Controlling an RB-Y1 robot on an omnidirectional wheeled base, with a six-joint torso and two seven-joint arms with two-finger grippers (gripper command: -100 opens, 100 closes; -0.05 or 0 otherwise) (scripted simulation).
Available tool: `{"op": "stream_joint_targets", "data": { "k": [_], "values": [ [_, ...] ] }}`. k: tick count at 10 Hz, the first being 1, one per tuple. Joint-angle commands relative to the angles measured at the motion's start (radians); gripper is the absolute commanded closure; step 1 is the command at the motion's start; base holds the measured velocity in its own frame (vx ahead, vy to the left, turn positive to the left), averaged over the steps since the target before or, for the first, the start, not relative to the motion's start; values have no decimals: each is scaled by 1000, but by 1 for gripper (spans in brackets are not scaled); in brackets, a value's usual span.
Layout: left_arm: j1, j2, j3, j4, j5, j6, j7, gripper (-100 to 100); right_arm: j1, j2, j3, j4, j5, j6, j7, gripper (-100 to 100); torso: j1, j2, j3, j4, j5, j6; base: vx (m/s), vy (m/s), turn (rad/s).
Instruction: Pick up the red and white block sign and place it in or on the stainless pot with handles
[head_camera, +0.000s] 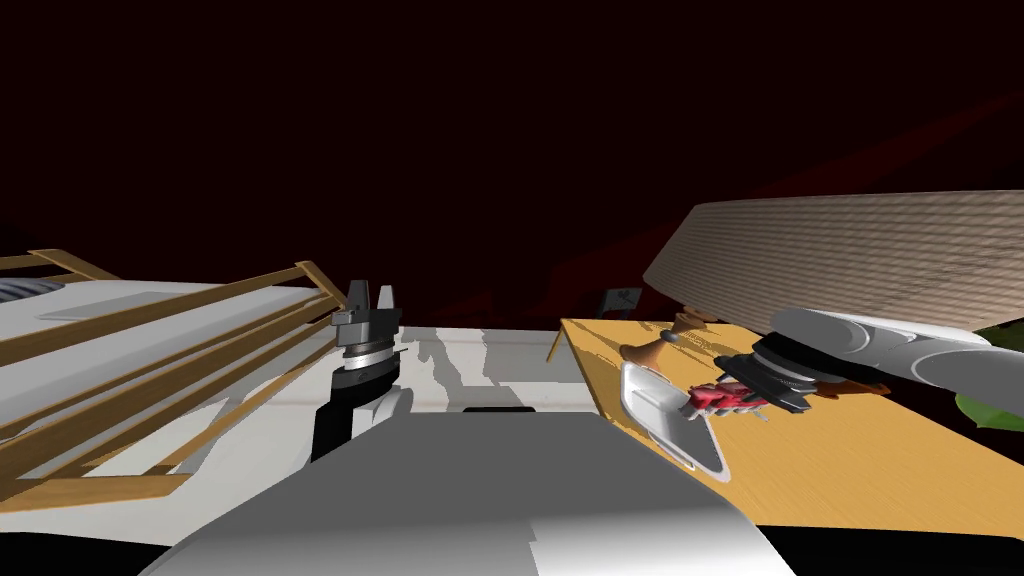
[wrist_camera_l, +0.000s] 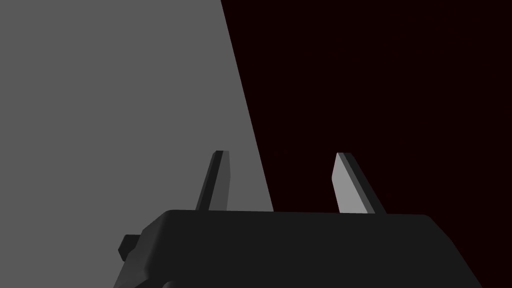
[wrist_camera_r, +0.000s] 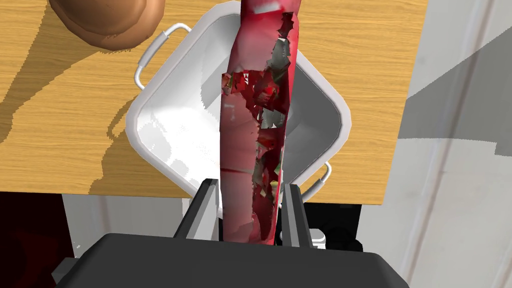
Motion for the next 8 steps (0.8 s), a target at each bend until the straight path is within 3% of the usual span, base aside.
{"op": "stream_joint_targets", "data": {
  "k": [1, 3, 4, 5, 8],
  "values": [
    [0, 0, 0, 0, 0, 0, 0, 0, -2, 5, -10, -9, -7, -16, -29, 100, 0, 0, 0, 0, 0, 0, -12, -53, 81],
    [0, 0, 0, 0, 0, 0, 0, 0, -7, 19, -21, -19, -10, -39, -68, 100, 1, 2, 1, 1, 1, -1, -11, -50, 104],
    [0, 0, 0, 0, 0, 0, 0, 0, -2, 13, -17, -18, -10, -30, -55, 100, 2, 2, 2, 1, 1, -1, -3, -23, 33],
    [0, 0, 0, 0, 0, 0, 0, 0, -2, 14, -18, -19, -12, -32, -60, -100, 3, 3, 2, 2, 2, 0, 0, 0, 0],
    [0, 0, 0, 0, 0, 0, 0, 0, -2, 14, -18, -19, -12, -32, -60, -100, 6, 3, 3, 2, 3, 0, 0, 0, 0]
  ]
}}
